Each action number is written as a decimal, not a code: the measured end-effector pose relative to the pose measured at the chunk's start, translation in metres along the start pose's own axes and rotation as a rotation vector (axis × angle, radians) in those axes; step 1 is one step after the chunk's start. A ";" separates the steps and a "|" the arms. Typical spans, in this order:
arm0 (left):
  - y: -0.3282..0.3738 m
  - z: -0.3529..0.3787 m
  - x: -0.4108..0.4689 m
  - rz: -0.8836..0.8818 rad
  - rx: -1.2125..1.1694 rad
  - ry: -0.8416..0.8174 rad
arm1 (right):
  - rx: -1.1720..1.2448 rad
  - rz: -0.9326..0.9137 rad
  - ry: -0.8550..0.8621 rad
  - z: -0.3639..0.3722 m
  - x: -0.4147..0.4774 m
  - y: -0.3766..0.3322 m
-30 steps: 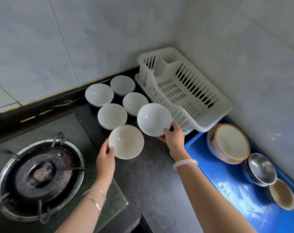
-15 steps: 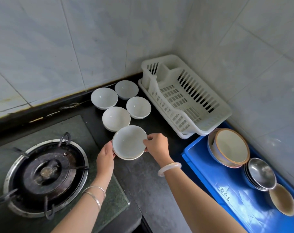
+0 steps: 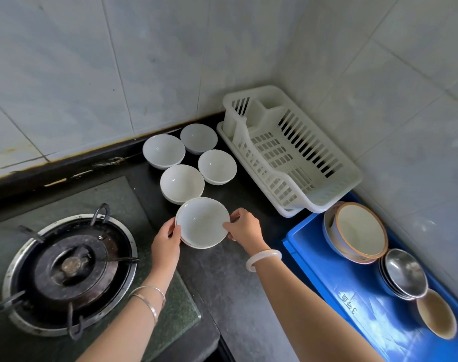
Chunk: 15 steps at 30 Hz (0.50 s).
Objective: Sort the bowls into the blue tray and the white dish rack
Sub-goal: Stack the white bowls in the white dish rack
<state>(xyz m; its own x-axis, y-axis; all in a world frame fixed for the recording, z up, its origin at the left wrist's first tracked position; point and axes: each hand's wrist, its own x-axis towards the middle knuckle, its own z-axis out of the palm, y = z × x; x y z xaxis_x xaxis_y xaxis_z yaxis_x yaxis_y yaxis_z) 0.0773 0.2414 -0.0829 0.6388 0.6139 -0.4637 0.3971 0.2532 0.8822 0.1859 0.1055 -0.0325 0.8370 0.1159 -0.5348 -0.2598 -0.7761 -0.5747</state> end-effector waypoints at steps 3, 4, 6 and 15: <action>0.001 0.000 0.000 -0.014 -0.023 -0.006 | 0.145 0.112 -0.098 0.002 0.002 0.003; 0.001 0.001 -0.001 -0.024 -0.040 -0.010 | 0.201 0.146 -0.151 0.003 0.001 0.003; 0.002 0.002 -0.001 -0.033 -0.059 -0.014 | 0.301 0.166 -0.219 0.005 -0.001 0.004; 0.020 0.010 -0.011 0.006 -0.016 -0.007 | 0.419 0.109 -0.170 -0.006 -0.002 0.011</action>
<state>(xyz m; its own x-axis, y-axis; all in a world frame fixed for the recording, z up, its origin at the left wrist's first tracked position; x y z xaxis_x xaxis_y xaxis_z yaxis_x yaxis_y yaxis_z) 0.0847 0.2319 -0.0607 0.6459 0.6097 -0.4593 0.3828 0.2619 0.8859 0.1838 0.0929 -0.0343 0.7121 0.1750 -0.6799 -0.5432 -0.4761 -0.6915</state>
